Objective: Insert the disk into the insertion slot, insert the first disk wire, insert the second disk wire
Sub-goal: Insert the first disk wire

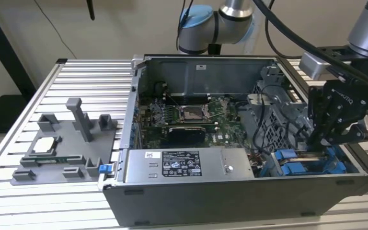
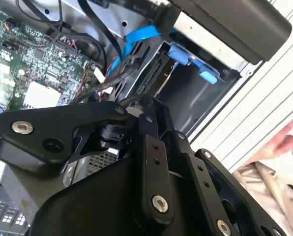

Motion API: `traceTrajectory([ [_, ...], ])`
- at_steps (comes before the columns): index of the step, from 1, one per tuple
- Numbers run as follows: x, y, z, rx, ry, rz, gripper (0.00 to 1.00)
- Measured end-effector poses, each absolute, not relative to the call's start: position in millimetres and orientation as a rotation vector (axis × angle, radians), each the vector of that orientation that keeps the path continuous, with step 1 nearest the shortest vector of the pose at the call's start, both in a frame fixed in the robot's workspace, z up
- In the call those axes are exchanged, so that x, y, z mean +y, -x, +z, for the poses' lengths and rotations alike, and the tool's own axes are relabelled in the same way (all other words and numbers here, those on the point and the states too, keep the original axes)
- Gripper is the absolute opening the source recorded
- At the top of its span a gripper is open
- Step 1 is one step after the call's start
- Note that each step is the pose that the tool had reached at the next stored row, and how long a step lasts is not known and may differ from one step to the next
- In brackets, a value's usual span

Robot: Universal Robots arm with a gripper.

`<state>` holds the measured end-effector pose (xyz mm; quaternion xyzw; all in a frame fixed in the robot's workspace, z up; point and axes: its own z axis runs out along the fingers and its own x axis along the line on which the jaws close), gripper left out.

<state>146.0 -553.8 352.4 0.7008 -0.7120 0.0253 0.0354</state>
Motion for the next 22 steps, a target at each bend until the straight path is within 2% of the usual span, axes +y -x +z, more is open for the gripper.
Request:
traceTrajectory([
  [7,-553.5,-154.2,348.8,-2.189,-2.158,0.072,0.0],
  [12,-552.9,-155.3,347.1,-2.198,-2.192,0.026,0.0],
  [22,-553.0,-163.5,339.5,-2.197,-2.193,0.025,0.0],
])
